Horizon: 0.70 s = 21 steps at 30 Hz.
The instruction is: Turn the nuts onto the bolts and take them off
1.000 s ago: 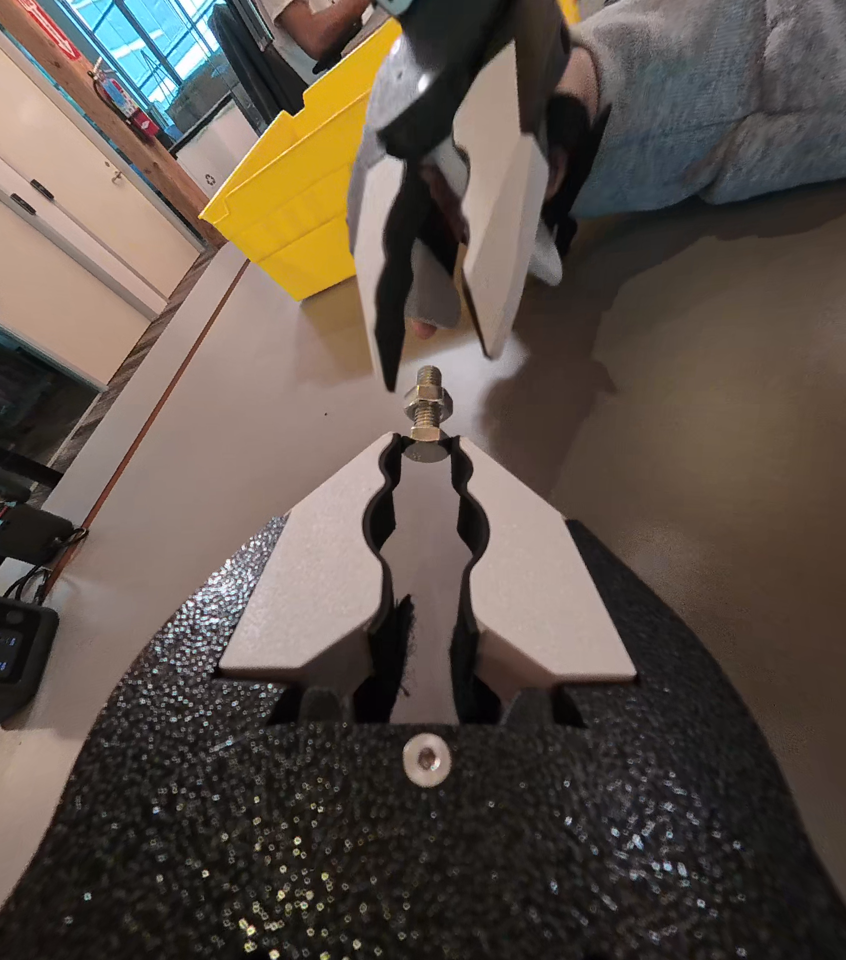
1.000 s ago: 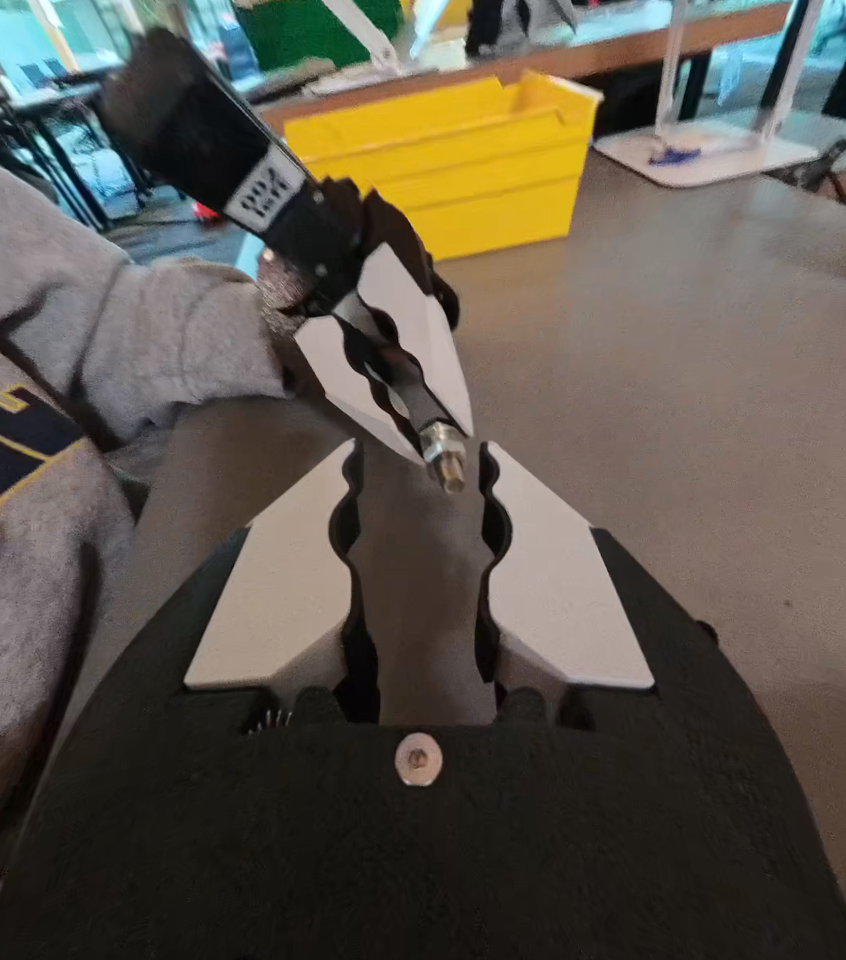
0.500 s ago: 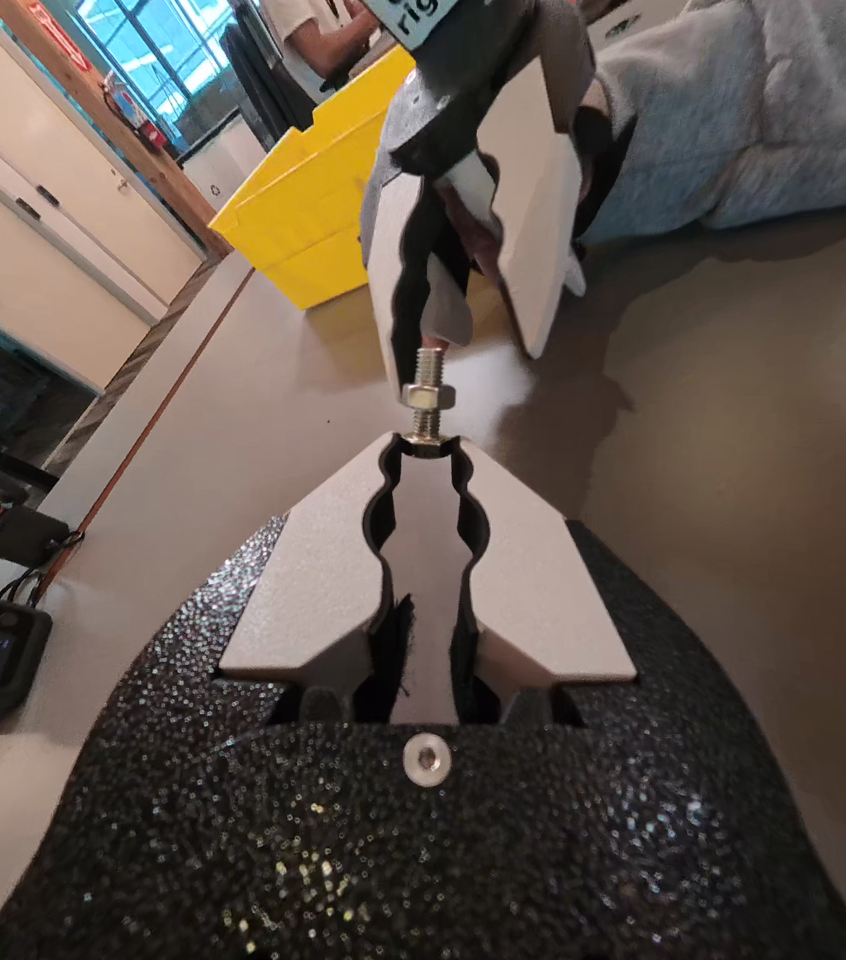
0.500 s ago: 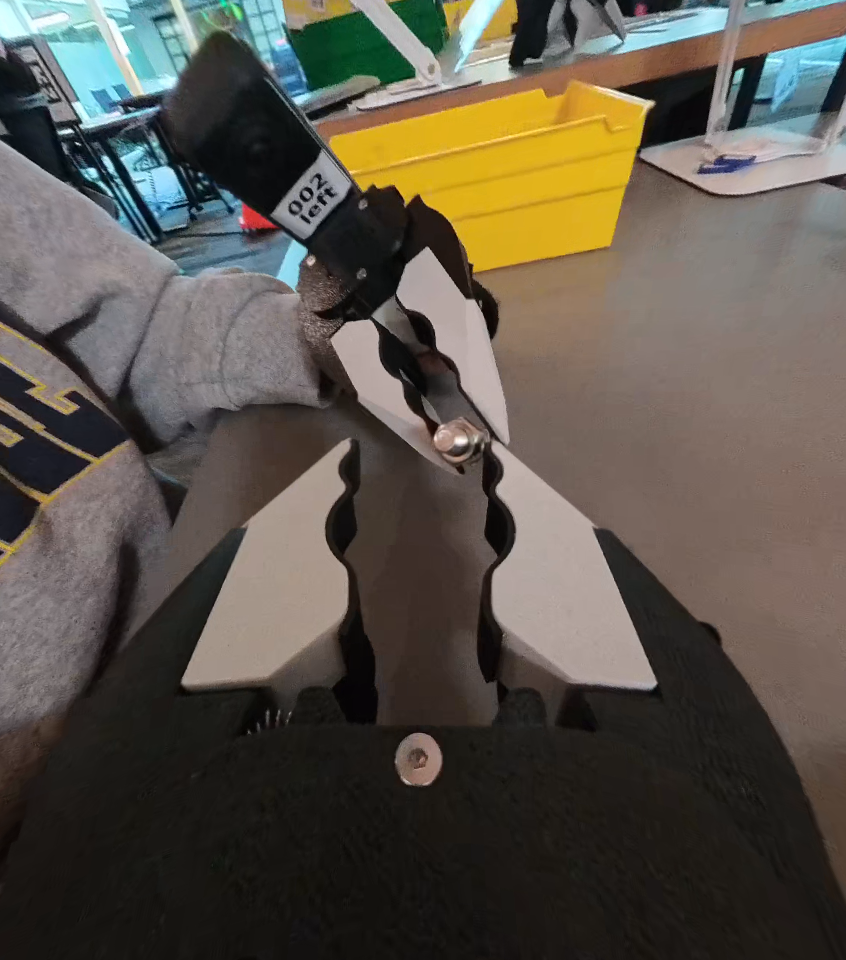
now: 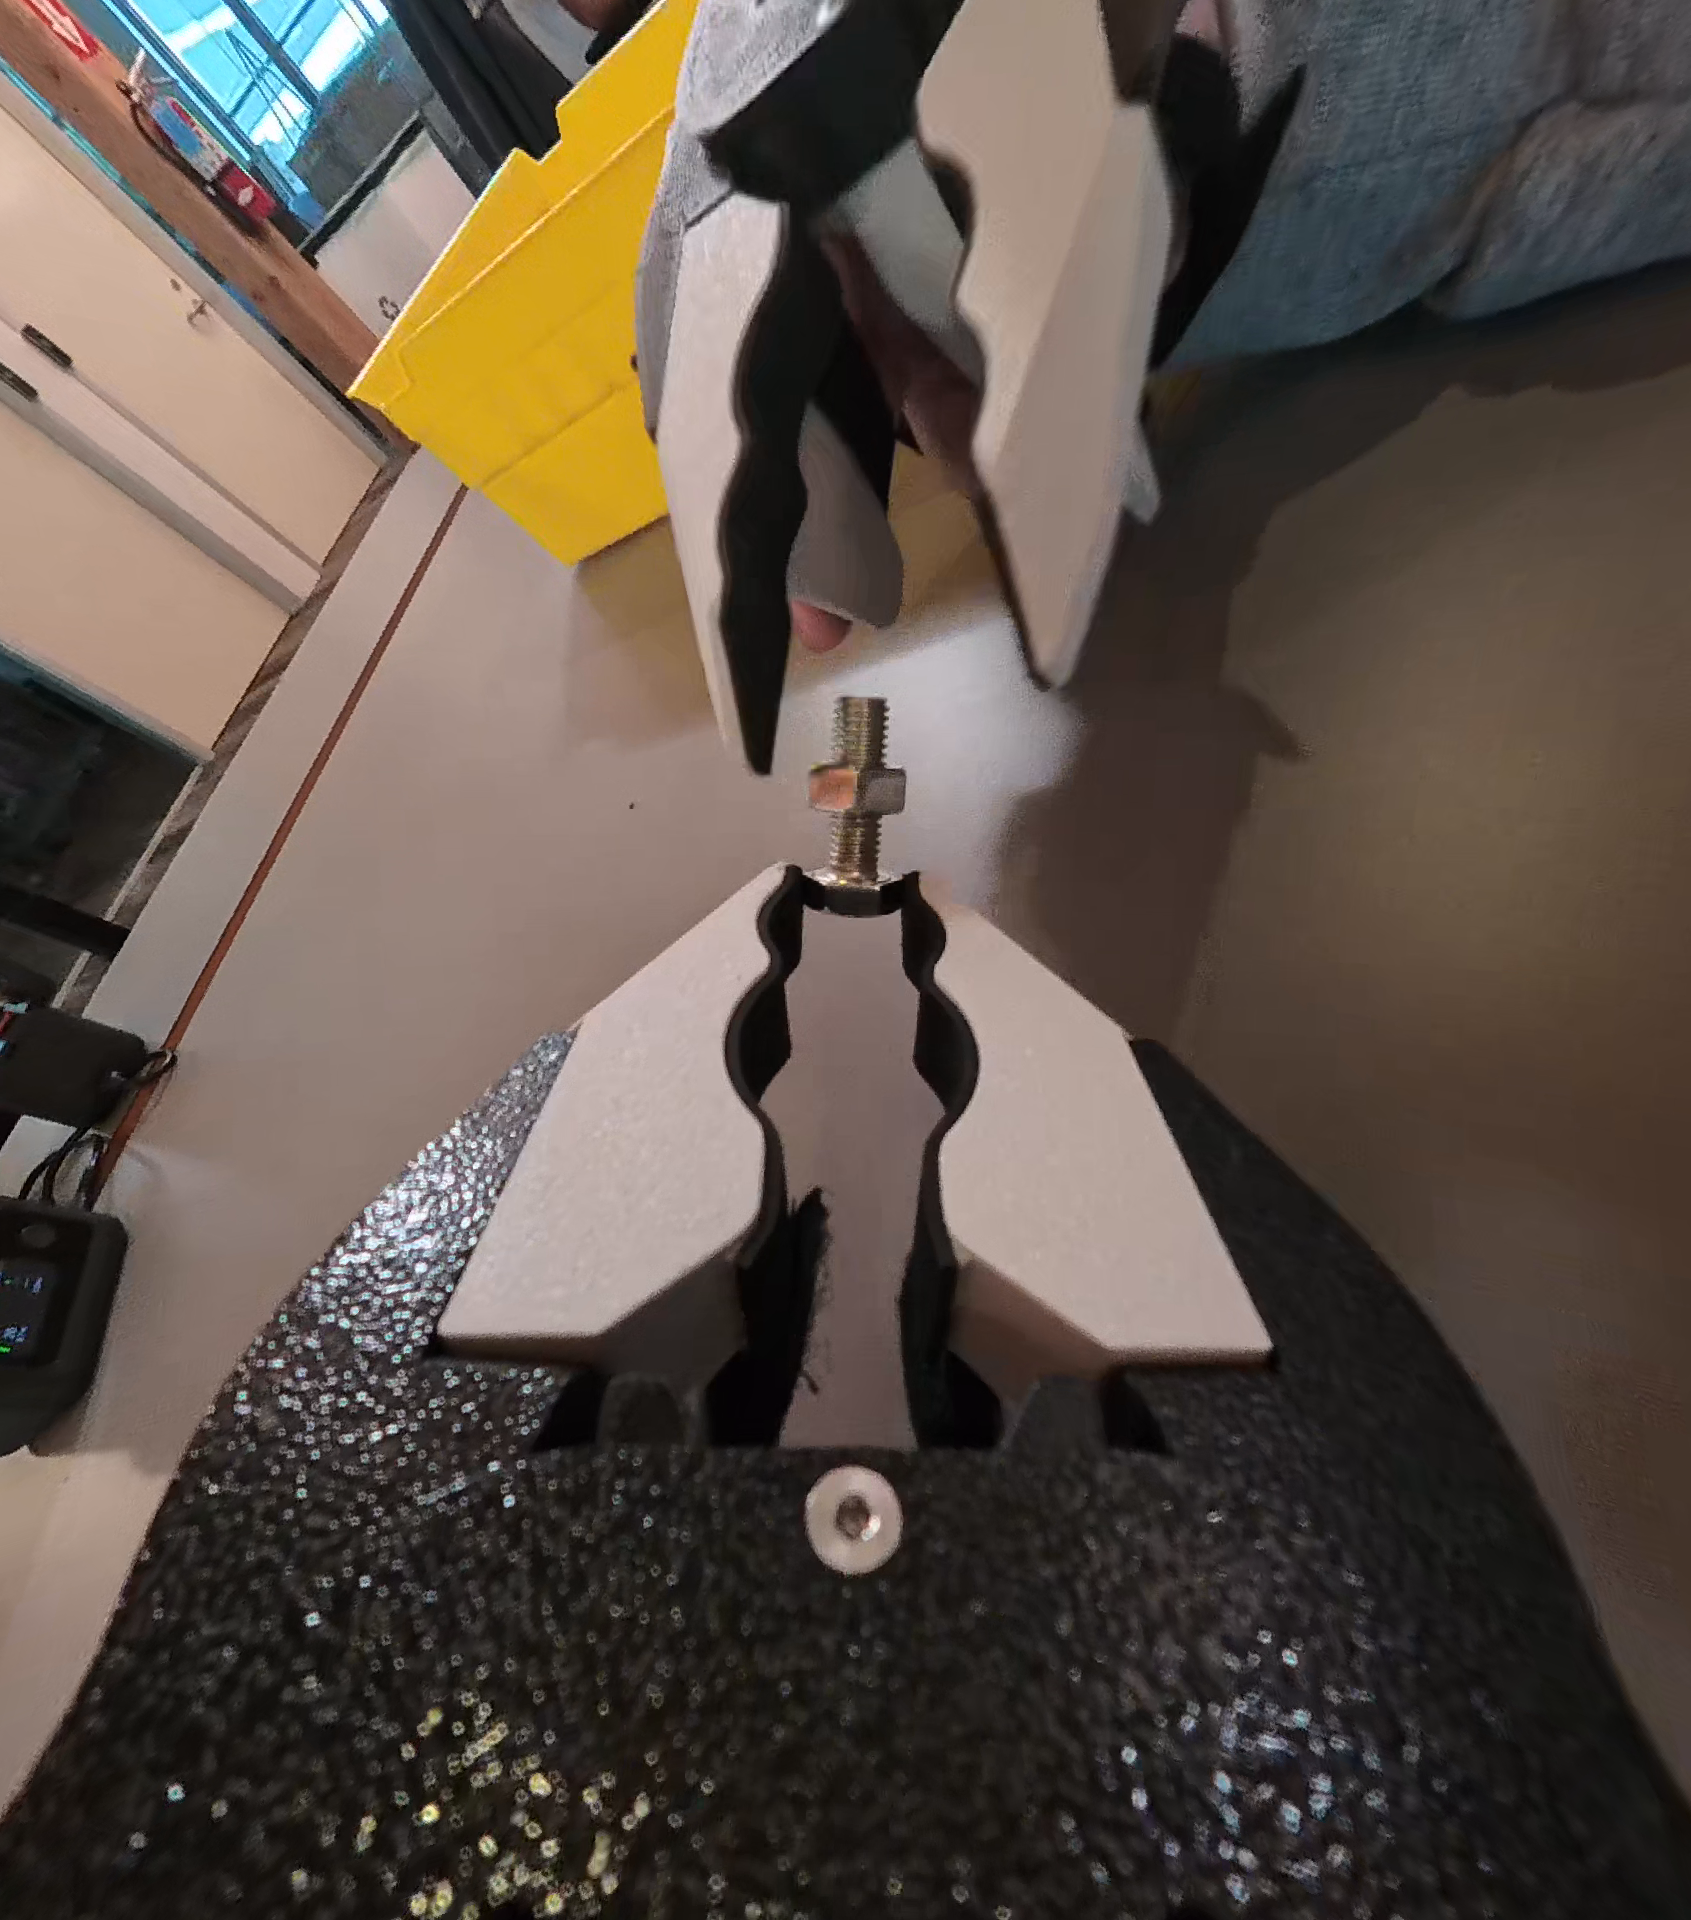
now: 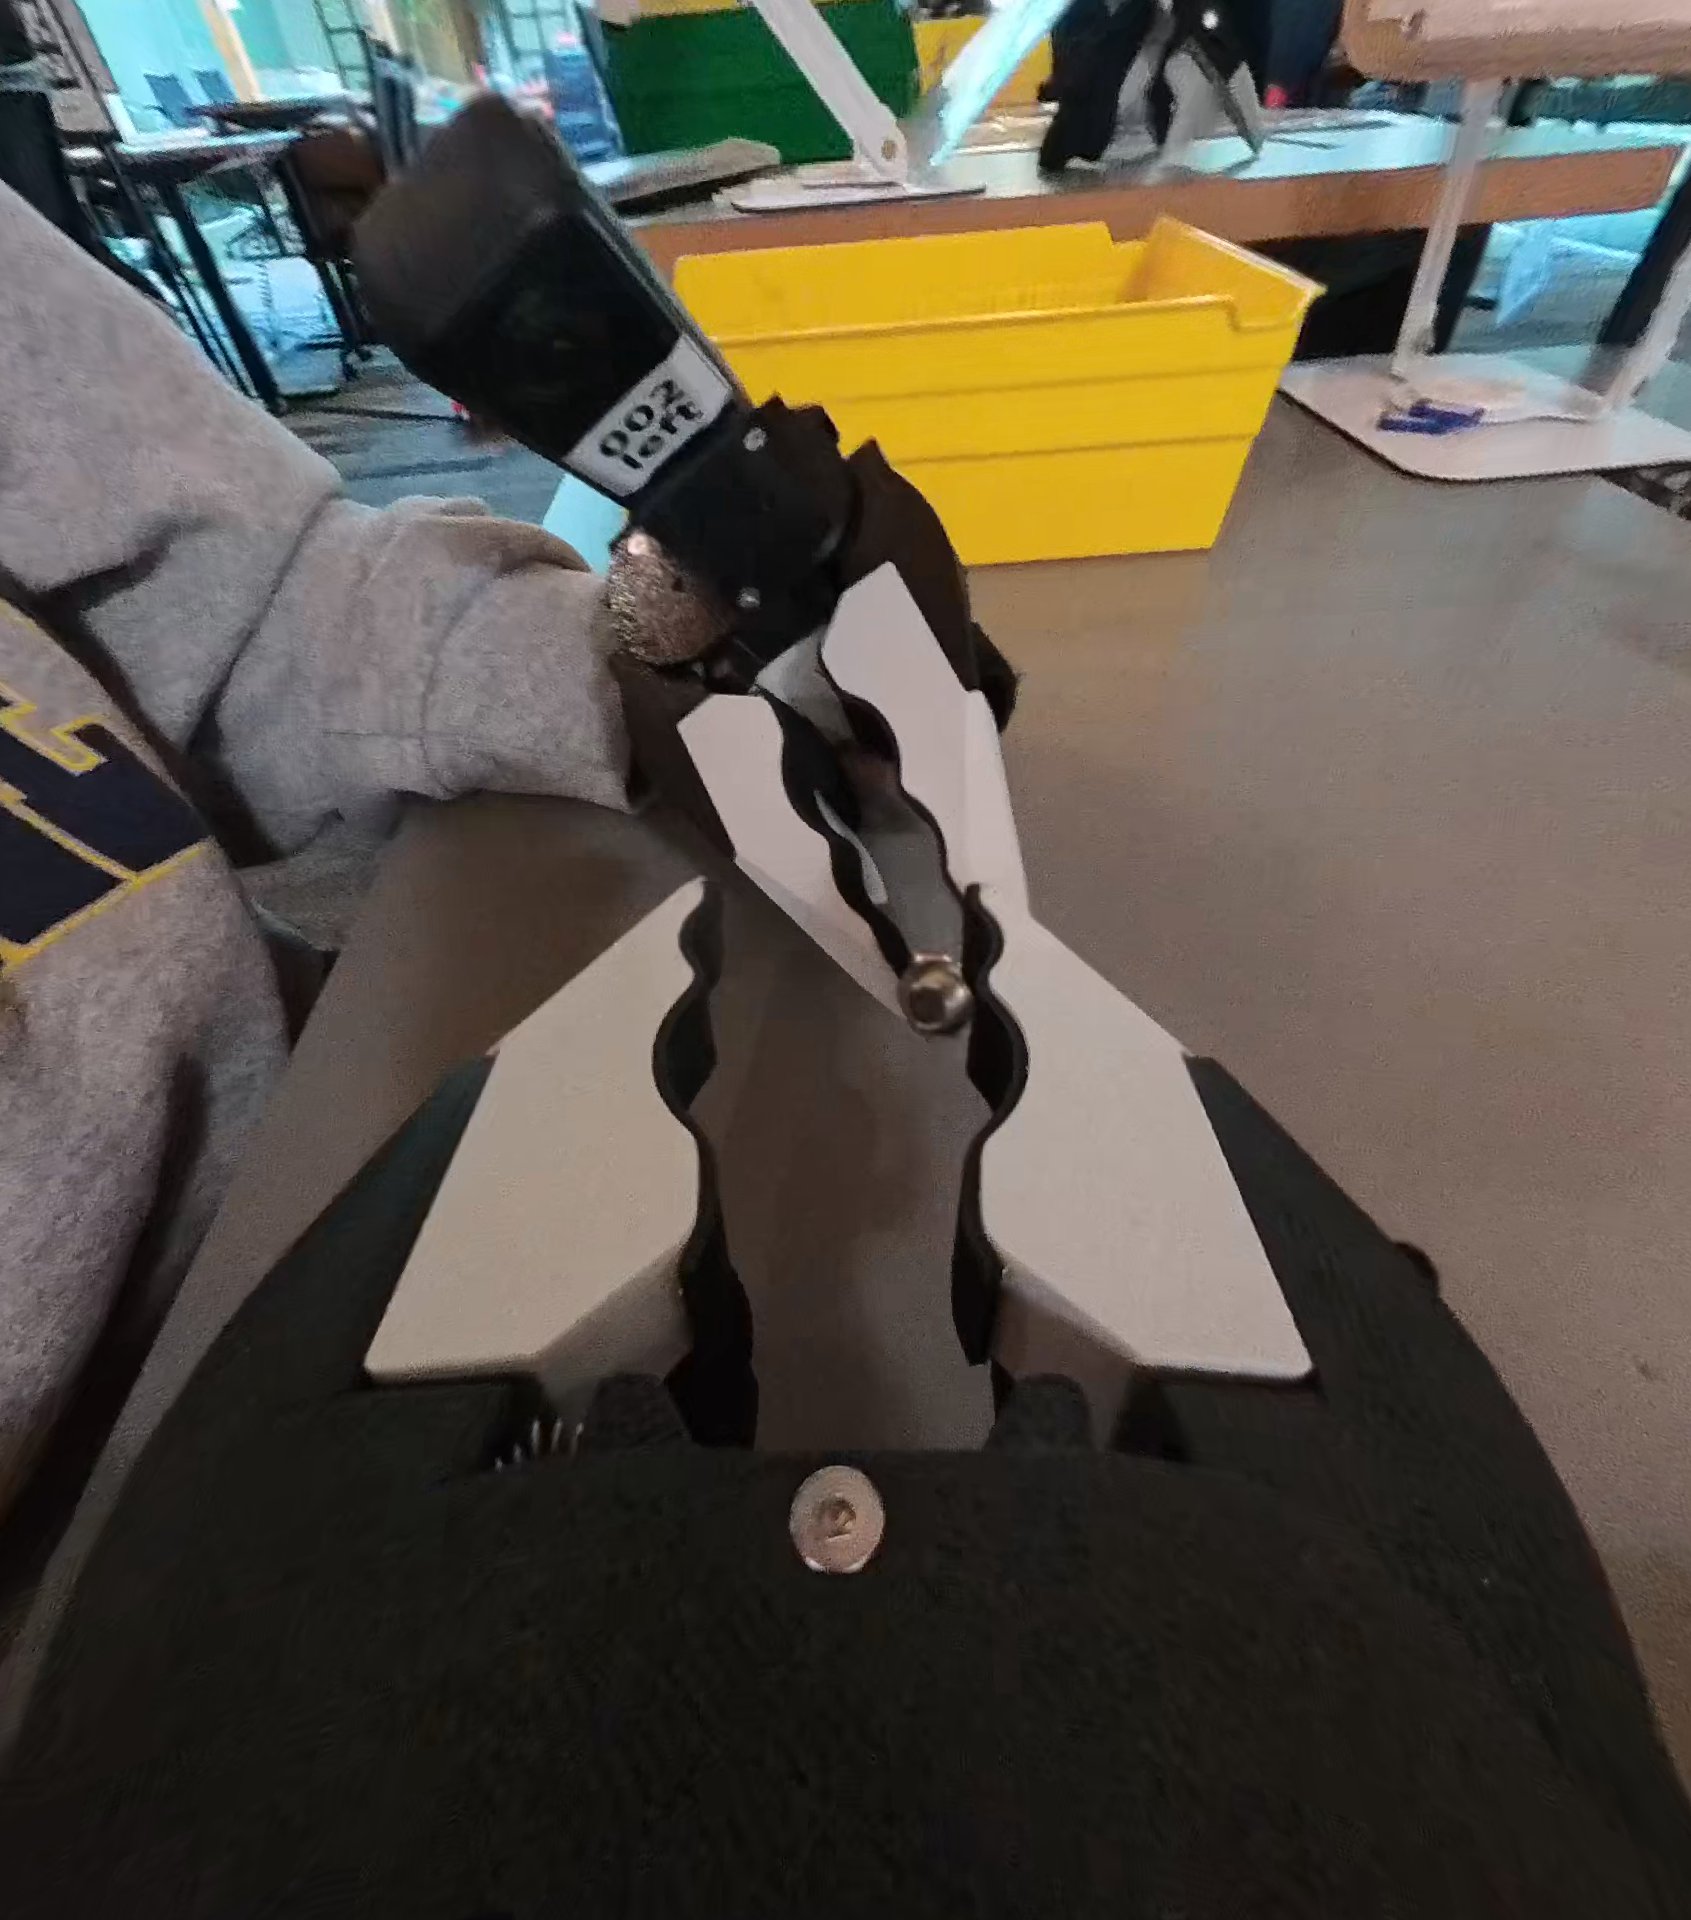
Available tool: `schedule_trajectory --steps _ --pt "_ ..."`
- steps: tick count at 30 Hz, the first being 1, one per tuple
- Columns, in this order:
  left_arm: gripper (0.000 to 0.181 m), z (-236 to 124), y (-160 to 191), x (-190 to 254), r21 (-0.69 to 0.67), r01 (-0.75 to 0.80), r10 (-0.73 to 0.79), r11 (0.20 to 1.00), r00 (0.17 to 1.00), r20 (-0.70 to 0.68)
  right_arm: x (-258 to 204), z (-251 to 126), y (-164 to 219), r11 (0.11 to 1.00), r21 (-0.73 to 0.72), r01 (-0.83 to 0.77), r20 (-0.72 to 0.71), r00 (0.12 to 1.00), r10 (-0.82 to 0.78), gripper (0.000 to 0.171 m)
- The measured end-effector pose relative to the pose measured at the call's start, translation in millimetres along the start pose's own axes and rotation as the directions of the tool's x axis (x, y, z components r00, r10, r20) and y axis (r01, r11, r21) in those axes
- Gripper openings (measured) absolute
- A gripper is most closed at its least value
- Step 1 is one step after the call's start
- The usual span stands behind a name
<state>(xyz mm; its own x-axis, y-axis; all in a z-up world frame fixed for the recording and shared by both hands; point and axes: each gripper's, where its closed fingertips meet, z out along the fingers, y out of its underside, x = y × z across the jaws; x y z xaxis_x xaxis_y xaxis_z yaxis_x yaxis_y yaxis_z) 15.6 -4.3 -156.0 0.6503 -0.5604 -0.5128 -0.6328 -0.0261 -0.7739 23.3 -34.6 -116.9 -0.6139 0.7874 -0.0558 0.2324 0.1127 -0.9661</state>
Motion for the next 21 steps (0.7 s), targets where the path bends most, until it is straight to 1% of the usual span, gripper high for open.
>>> schedule_trajectory --steps 3,7,9,11,13,14,15,17,19,21 --pt "0.017 0 4 -4 -0.021 0.005 -0.004 1.0 1.0 0.023 18 -6 21 0.992 -0.114 -0.054 -0.091 0.995 0.044 0.046" --pt "0.017 2 8 -4 -0.05 -0.008 0.009 0.999 0.999 0.032 16 1 35 0.977 -0.208 -0.046 -0.092 0.995 0.027 0.044" --pt "0.017 3 10 -4 -0.066 -0.014 0.016 0.998 0.999 0.034 14 6 34 0.977 -0.213 -0.015 -0.087 0.996 -0.003 0.045" --pt "0.017 3 10 -3 -0.066 -0.015 0.017 0.998 0.999 0.027 12 11 27 0.979 -0.192 0.066 -0.086 0.993 -0.083 0.052" --pt "0.017 4 13 -4 -0.09 -0.021 0.024 0.996 0.999 0.035 5 17 16 0.979 -0.144 0.146 -0.069 0.985 -0.157 0.052" --pt "0.017 5 14 -3 -0.095 -0.022 0.025 0.995 0.999 0.032 7 17 16 0.975 -0.16 0.156 -0.09 0.981 -0.172 0.052" --pt "0.017 5 14 -3 -0.095 -0.022 0.025 0.995 0.999 0.031 13 14 21 0.97 -0.193 0.151 -0.122 0.977 -0.177 0.052" --pt "0.017 5 16 -3 -0.103 -0.021 0.025 0.994 0.999 0.033 23 5 33 0.964 -0.25 0.091 -0.164 0.977 -0.134 0.051" --pt "0.017 5 16 -3 -0.106 -0.021 0.024 0.994 0.999 0.034 25 1 41 0.961 -0.276 0.034 -0.166 0.983 -0.083 0.048" --pt "0.017 5 17 -3 -0.106 -0.016 0.02 0.994 0.999 0.033 23 3 43 0.96 -0.28 0.015 -0.148 0.987 -0.059 0.046"
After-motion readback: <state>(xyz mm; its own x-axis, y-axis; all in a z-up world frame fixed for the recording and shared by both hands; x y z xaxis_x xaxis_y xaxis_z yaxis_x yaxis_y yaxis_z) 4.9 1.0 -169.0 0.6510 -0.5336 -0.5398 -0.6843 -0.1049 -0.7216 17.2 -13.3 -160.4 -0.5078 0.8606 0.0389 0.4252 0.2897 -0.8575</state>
